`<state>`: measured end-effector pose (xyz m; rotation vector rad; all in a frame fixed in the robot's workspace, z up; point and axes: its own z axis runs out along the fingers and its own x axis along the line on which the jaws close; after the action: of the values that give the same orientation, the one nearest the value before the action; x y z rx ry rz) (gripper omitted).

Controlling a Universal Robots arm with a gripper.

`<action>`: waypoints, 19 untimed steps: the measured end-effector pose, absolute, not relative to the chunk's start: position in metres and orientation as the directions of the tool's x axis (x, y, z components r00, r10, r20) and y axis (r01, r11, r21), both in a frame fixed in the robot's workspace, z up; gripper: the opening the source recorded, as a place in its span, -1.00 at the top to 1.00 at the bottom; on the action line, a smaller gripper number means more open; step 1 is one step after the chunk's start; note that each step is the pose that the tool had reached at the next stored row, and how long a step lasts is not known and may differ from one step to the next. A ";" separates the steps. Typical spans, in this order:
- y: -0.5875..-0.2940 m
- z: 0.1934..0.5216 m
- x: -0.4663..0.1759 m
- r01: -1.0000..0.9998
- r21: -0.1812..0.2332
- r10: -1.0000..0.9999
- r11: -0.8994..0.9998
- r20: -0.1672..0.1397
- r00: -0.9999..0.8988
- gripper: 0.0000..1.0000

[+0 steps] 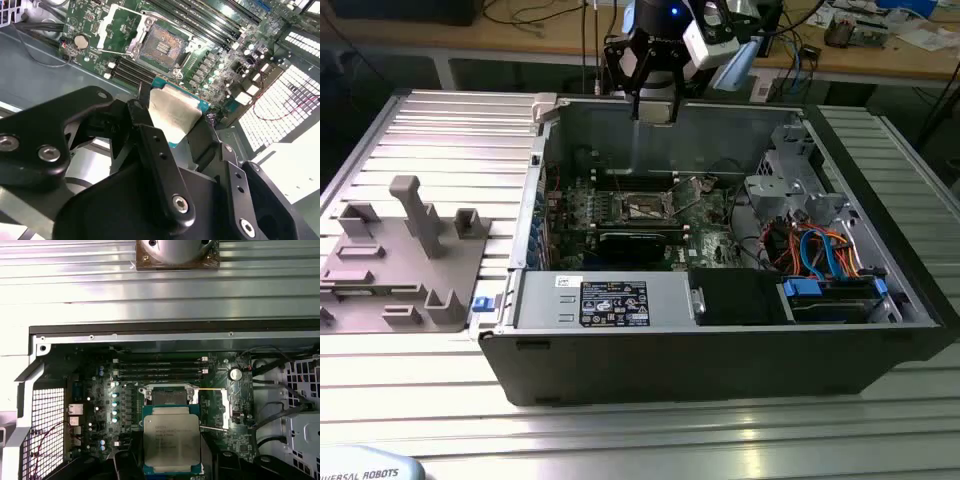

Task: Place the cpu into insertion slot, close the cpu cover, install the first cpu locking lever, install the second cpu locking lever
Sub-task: 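Place the cpu into insertion slot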

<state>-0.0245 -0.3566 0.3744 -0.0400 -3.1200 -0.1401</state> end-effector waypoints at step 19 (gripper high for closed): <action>-0.357 0.369 -0.026 0.026 0.089 0.025 0.996 0.019 -1.000 -0.08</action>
<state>-0.0263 -0.3566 0.3685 -0.0400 -3.1200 -0.1401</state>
